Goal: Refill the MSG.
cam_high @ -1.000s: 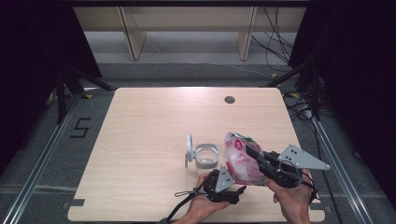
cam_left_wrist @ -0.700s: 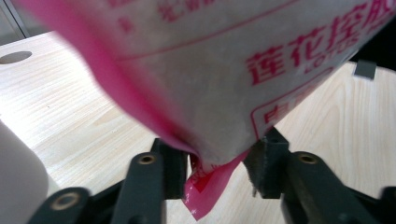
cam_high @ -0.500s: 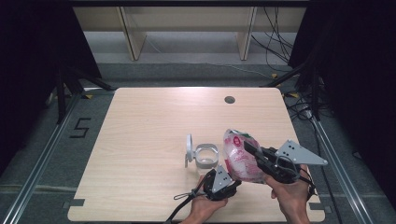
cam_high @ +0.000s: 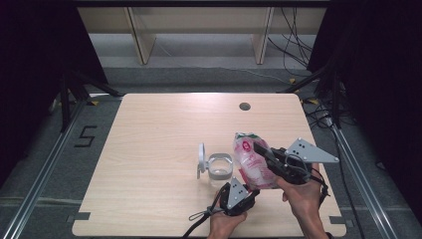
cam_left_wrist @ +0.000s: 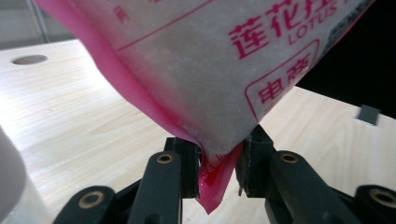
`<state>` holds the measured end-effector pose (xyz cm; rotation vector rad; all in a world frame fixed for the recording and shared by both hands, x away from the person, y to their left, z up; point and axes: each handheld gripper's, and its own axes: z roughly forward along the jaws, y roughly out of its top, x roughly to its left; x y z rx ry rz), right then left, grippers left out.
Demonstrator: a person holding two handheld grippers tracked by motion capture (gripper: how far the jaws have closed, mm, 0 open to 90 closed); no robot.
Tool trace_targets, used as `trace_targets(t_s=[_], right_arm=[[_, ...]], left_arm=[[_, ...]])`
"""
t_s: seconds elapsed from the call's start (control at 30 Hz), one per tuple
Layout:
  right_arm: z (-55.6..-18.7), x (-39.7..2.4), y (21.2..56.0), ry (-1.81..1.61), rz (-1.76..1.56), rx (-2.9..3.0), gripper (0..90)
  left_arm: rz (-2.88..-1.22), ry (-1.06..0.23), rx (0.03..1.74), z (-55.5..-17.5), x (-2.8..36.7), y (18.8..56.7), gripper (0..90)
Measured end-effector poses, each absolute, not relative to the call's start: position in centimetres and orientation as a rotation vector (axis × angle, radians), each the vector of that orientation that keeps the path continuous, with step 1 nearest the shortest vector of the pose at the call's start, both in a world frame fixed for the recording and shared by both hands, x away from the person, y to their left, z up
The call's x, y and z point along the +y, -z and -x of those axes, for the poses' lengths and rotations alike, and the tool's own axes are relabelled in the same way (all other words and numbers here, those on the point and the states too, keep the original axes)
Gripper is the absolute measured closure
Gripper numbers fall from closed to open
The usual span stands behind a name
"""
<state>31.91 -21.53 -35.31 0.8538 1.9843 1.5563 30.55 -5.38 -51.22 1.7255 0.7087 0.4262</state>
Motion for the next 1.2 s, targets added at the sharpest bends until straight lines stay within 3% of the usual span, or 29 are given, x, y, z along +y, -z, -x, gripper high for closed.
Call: trace_targets(t_s=[1.2], right_arm=[[-34.7, -17.8, 34.2, -1.468, -0.782, 2.024, 90.0]], left_arm=[[-1.575, -0.419, 0.732, -31.5, -6.5, 51.2, 74.0]])
